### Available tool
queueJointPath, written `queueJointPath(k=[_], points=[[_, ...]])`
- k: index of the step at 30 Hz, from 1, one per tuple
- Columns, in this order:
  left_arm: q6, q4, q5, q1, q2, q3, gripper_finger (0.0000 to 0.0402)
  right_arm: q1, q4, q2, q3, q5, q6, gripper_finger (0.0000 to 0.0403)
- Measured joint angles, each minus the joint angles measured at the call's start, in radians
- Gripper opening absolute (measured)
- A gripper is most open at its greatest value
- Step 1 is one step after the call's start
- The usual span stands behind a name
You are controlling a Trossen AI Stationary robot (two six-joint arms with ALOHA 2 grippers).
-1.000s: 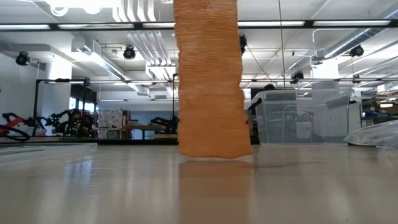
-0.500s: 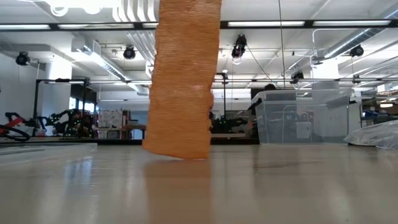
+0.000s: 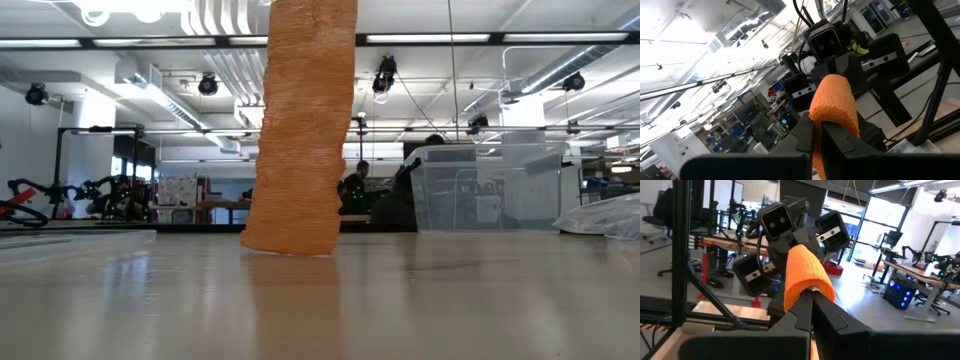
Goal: Roll bandage
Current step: Roll the orange bandage
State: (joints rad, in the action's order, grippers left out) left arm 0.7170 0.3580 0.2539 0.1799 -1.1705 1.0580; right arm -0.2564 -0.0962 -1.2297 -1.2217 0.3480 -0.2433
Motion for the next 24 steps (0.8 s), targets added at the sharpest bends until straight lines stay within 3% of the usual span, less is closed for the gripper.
queueJointPath(k=[11,14,19,24], points=[[-0.004,-0.026,0.006,-0.001,0.005,0.0,0.0004,0.024,0.048,0.011,0.0,-0.035,0.007,0.0],[-0.048,-0.028,0.004,-0.002,0.026,0.0,0.0004,0.025,0.047,0.018,0.0,-0.052,-0.017,0.0],[-0.126,-0.019,-0.001,-0.006,0.055,0.001,0.0004,0.023,0.039,0.023,0.0,-0.17,-0.08,0.0],[-0.188,-0.029,-0.008,-0.006,0.056,0.001,0.0004,0.025,0.033,0.023,-0.005,-0.163,-0.112,0.0]])
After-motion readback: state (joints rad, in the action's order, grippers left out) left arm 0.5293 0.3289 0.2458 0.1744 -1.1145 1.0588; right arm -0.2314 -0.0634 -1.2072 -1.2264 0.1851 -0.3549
